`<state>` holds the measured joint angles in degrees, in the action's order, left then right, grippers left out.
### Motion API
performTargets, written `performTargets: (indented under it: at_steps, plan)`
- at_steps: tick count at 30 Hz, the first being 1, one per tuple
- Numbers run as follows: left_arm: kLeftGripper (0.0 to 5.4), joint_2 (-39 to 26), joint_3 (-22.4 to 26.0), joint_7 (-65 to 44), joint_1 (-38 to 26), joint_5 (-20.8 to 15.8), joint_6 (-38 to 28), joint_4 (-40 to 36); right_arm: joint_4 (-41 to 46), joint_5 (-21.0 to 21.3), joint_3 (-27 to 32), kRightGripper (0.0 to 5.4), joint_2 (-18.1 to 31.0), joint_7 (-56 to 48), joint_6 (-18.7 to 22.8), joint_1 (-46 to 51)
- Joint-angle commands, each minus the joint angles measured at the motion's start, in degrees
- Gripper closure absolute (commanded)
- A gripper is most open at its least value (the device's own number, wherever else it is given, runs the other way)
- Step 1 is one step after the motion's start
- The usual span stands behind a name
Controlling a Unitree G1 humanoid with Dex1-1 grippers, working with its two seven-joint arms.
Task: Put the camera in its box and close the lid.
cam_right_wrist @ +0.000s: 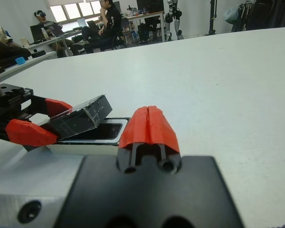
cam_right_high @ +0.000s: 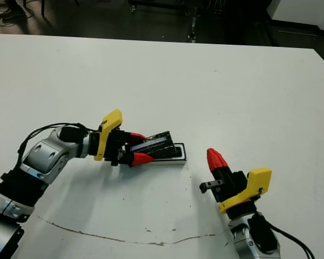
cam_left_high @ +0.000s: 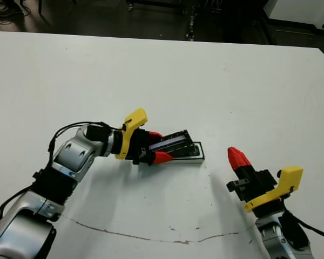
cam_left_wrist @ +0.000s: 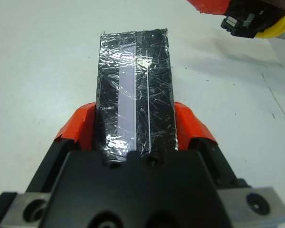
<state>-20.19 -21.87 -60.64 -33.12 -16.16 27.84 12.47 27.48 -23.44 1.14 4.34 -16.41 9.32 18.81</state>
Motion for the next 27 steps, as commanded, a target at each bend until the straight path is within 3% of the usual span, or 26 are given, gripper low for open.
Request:
performTargets:
  at_steps: [1, 10, 17, 27]
  plan:
    - [2.24, 0.7, -2.3, -0.8, 1.6, 1.9, 0.9, 1.5, -0.2, 0.2, 0.6, 5.4, 0.8, 0.3, 0.3, 0.4]
    - [2.24, 0.6, -2.4, -1.6, 3.4, 1.3, 0.4, -1.2, -0.2, 0.0, 0.7, 5.4, 0.9, 0.2, 0.4, 0.3]
    - [2.24, 1.6, -3.3, -3.2, 3.7, 2.0, -3.1, 1.6, -0.2, -0.7, 1.0, 5.4, 0.9, 0.2, 0.6, 0.2]
    - [2.24, 2.5, -3.9, -4.0, 3.6, 1.3, -0.8, 2.4, -0.5, 0.0, 1.0, 5.4, 1.0, 0.0, 0.0, -0.2]
